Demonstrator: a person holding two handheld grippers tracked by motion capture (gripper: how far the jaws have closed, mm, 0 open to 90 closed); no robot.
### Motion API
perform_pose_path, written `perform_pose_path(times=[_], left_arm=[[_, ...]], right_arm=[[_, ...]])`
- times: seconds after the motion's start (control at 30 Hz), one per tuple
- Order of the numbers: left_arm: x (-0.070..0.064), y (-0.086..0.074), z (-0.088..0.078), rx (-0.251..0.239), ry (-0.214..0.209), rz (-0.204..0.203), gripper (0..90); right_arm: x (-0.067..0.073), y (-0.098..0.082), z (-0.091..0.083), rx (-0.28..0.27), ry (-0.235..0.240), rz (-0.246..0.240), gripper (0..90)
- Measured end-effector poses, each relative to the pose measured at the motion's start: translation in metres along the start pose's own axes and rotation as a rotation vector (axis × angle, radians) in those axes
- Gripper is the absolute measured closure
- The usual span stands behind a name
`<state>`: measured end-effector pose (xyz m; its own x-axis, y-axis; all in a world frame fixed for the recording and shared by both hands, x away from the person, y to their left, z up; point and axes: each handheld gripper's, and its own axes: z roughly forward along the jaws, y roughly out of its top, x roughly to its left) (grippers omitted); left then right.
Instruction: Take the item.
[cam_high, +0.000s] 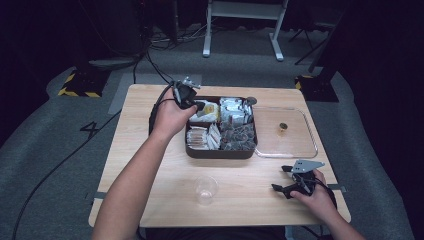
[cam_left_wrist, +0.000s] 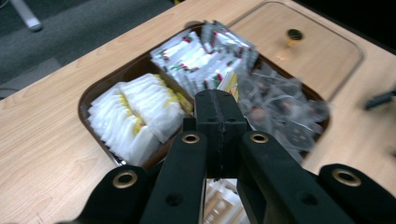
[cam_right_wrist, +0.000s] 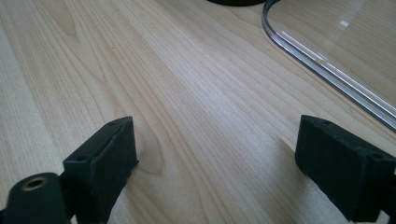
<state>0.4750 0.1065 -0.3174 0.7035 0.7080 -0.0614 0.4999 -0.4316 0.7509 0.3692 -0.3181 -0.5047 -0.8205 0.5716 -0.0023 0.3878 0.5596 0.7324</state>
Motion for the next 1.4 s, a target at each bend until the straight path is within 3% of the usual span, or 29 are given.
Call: perform_pose_path(times=[0.27, 0.43, 0.97, 1.4], left_arm=[[-0.026, -0.011, -0.027, -0.028, -0.052, 0.06, 90.0], [-0.044, -0.022, -0.039, -0.037, -0.093, 0.071, 90.0], [-0.076, -0.067, -0.057, -0.073, -0.158, 0.113, 90.0], [-0.094, -0.1, -0.058, -0.095, -0.19, 0.13, 90.0]], right_arm=[[0.0, 0.0, 0.0, 0.001, -0.003, 0.001, 12.7], [0.0, 0.001, 0.0, 0.001, -0.006, 0.0, 12.7], [0.0, 0.001, 0.001, 0.0, -0.006, 0.001, 12.7], [0.001, 0.001, 0.001, 0.0, -0.009, 0.006, 12.7]])
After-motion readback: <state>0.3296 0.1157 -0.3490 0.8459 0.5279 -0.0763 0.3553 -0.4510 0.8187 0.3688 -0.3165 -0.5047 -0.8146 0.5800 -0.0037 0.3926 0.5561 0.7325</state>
